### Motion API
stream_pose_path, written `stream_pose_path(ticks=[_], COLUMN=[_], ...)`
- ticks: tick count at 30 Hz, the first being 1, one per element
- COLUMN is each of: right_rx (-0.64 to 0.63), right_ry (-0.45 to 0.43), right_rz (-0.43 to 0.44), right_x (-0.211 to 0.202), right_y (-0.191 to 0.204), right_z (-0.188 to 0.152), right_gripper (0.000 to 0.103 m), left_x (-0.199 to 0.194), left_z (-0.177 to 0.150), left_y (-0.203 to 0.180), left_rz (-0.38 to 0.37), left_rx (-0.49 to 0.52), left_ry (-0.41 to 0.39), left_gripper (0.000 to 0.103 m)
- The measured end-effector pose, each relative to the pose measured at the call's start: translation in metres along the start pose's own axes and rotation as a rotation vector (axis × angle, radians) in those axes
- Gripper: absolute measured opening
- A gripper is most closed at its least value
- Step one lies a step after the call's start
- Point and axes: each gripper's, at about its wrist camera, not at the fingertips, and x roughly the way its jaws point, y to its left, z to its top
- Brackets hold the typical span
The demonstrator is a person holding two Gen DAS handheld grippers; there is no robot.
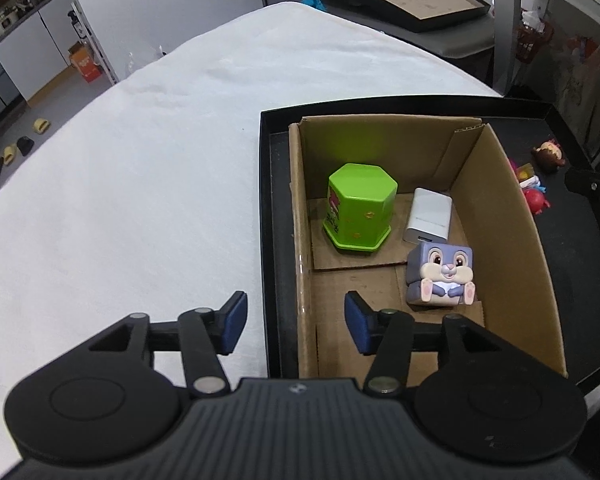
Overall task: Organize rigid objects
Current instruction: 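Move the right gripper to the red-and-blue figure with yellow cup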
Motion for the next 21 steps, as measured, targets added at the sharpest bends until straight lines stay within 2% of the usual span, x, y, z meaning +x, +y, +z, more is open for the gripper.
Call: stream_pose_path(ticks=[5, 21], right_rx=[0.04, 0.099], right_ry=[0.025, 0.091], right_rz=[0.018, 0.082], right_x=[0.02, 0.076], right_y=[-0.014, -0.043], right_z=[-0.002, -0.017], right_gripper=[0.057, 0.055], left_x=[0.002, 0.008], left_z=[0.003, 0.012], left_y=[-0.007, -0.033], left_rz=[0.032, 0.159], left_rx=[0.018, 0.08], left_ry=[0.007, 0.038], left_gripper=[0.062, 0.063])
